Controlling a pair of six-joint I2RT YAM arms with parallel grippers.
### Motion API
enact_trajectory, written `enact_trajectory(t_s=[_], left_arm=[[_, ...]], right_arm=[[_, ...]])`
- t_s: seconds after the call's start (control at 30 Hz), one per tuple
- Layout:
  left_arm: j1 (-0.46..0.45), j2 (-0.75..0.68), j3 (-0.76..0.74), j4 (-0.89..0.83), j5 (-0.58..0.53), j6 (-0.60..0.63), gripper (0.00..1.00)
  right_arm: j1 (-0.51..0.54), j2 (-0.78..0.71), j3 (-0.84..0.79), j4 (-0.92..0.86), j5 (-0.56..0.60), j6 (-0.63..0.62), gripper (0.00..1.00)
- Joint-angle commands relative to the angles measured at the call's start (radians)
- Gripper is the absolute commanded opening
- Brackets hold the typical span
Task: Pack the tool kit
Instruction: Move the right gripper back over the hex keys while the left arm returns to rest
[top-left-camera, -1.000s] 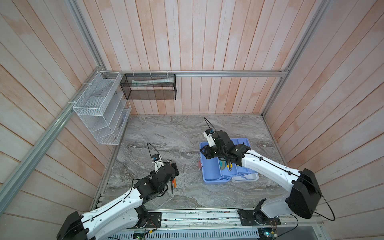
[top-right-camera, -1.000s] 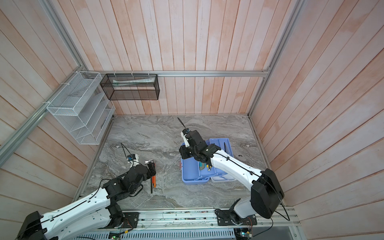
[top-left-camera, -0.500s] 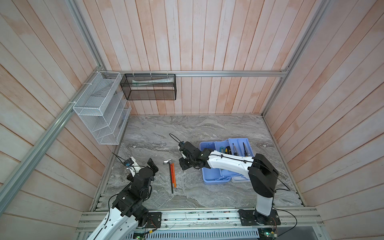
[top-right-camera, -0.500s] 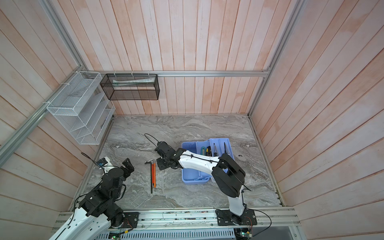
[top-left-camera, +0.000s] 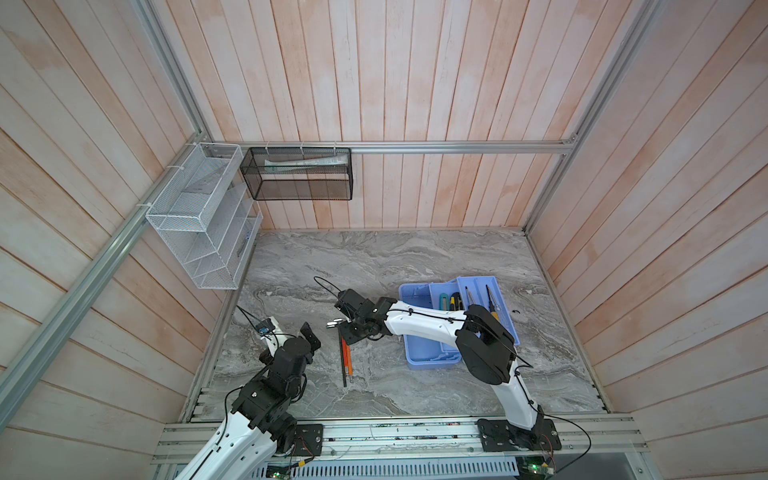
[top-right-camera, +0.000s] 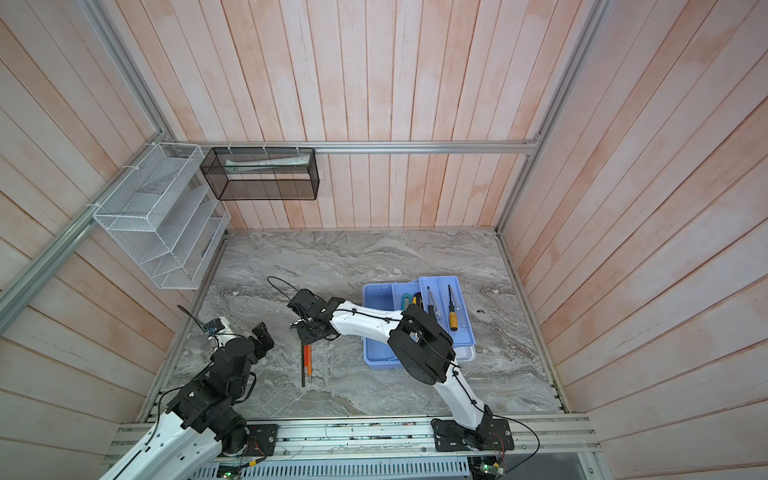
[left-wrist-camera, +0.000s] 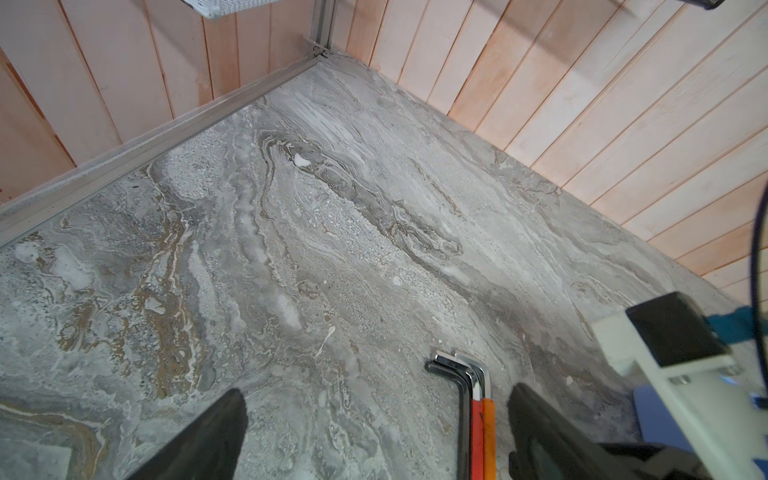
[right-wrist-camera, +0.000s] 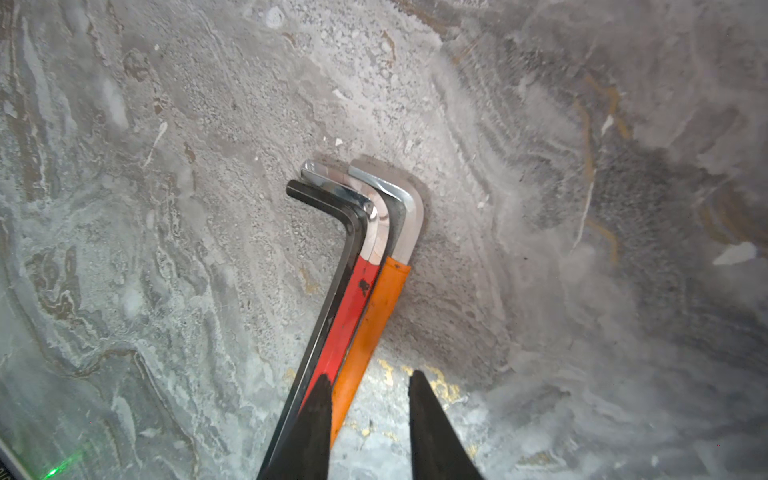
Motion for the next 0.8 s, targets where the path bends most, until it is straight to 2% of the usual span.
enact_trajectory(t_s=[0.0,0.47,0.63,0.77], left_arm=[[0.004,-0.012,-0.008,0.028,0.024,0.022,1.00],[0.004,0.005,-0.067,0.107,0.058,0.035,1.00],[0.004,0.010,-0.074,0.117,0.068,0.037,1.00],[0.005,0.006,-0.080,0.121,0.075,0.041,1.00]], right_arm=[[0.013,0.041,0.040,-0.070,0.019,-0.006,0.31],[0.022,0.109,0.111,-0.158,0.069,-0.023,0.30],[0.026,0.136,0.131,-0.158,0.048,-0.024,0.30],[0.029,0.169,0.173,-0.211,0.088,-0.021,0.30]])
